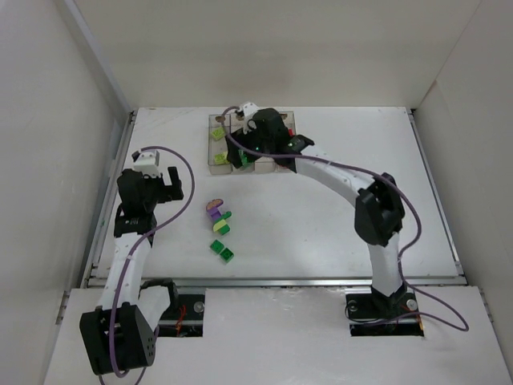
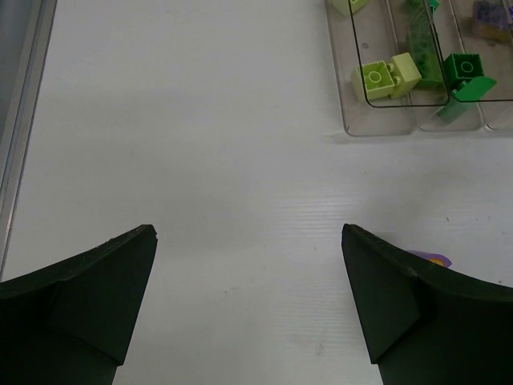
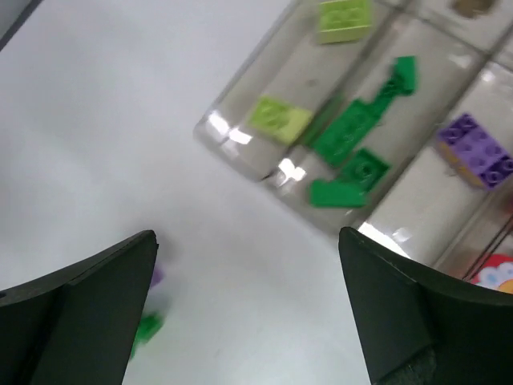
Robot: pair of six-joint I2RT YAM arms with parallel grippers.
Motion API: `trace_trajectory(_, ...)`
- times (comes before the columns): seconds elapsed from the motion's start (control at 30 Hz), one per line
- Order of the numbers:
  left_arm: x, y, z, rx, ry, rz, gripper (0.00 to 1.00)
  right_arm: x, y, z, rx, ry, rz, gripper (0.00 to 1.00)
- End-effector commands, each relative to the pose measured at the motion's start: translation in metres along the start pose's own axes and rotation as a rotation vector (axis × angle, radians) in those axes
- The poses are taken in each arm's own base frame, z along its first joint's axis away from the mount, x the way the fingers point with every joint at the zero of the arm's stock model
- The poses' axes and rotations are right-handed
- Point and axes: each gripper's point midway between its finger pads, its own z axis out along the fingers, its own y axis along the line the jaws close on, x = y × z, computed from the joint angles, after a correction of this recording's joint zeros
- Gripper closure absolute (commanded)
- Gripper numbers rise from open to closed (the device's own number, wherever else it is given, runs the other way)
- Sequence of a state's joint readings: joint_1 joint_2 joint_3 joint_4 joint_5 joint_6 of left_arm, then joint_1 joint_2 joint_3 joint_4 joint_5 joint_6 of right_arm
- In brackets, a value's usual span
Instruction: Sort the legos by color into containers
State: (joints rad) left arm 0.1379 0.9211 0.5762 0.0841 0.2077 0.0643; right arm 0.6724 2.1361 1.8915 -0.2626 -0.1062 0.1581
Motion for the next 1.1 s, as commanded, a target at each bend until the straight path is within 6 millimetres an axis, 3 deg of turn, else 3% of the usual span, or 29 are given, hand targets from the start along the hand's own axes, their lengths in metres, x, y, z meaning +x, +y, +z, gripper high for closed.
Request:
trace_trajectory(0.0,-0.025,0.006,-0.001,-0.03,-0.073,0.017,0.0,0.013,0.081,-0.048,-0.162,0.017,-0.268,0.0)
trace_trajectory(0.03,-0.025,0.009,-0.001,-0.047,-0.073,0.017,0.0,0.053,0.082,-0.051,-0.17,0.105,-0.282,0.0)
trace_trajectory(0.1,-0.017,0.013,0.0,-0.069,-0.063,0.005,0.0,0.081,0.097,-0.066,-0.189,0.157,-0.314,0.0)
trace_trajectory(0.13,-0.017,0.016,-0.001,-0.088,-0.063,0.005,0.0,0.102,0.114,-0.072,-0.201,0.193,-0.345,0.0)
trace_trajectory(0.17,-0.017,0.014,0.0,-0.089,-0.062,0.009,0.0,0.128,0.119,-0.077,-0.203,0.25,-0.365,0.0)
trace_trajectory(0.27,-0.018,0.011,0.001,-0.1,-0.07,0.05,0.0,0.172,0.155,-0.09,-0.212,0.311,-0.459,0.0)
trace_trajectory(0.37,-0.016,0.014,0.002,-0.128,-0.073,0.053,0.0,0.19,0.186,-0.101,-0.201,0.312,-0.496,0.0)
trace_trajectory(0.47,-0.018,0.016,-0.003,-0.179,-0.089,0.034,0.0,0.207,0.195,-0.101,-0.19,0.323,-0.389,0.0)
trace_trajectory(0.63,-0.017,0.01,-0.01,-0.175,-0.112,0.053,0.0,0.235,0.188,-0.093,-0.106,0.352,-0.29,0.03)
trace_trajectory(0.73,-0.021,0.009,-0.017,-0.174,-0.139,0.043,0.0,0.239,0.192,-0.081,-0.063,0.361,-0.273,0.06)
trace_trajectory(0.77,-0.016,0.009,-0.018,-0.174,-0.12,0.031,0.0,0.256,0.186,-0.076,-0.039,0.415,-0.282,0.08)
trace_trajectory(0.8,-0.022,0.008,-0.021,-0.173,-0.132,0.031,0.0,0.259,0.185,-0.072,-0.022,0.427,-0.275,0.09)
trace_trajectory(0.93,-0.018,0.006,-0.028,-0.177,-0.114,0.051,0.0,0.261,0.19,-0.072,-0.026,0.407,-0.26,0.2)
trace_trajectory(1.03,-0.02,0.006,-0.033,-0.183,-0.122,0.074,0.0,0.265,0.191,-0.078,-0.032,0.402,-0.245,0.45)
trace_trajectory(1.07,-0.019,0.008,-0.035,-0.193,-0.122,0.073,0.0,0.272,0.192,-0.08,-0.035,0.414,-0.256,0.7)
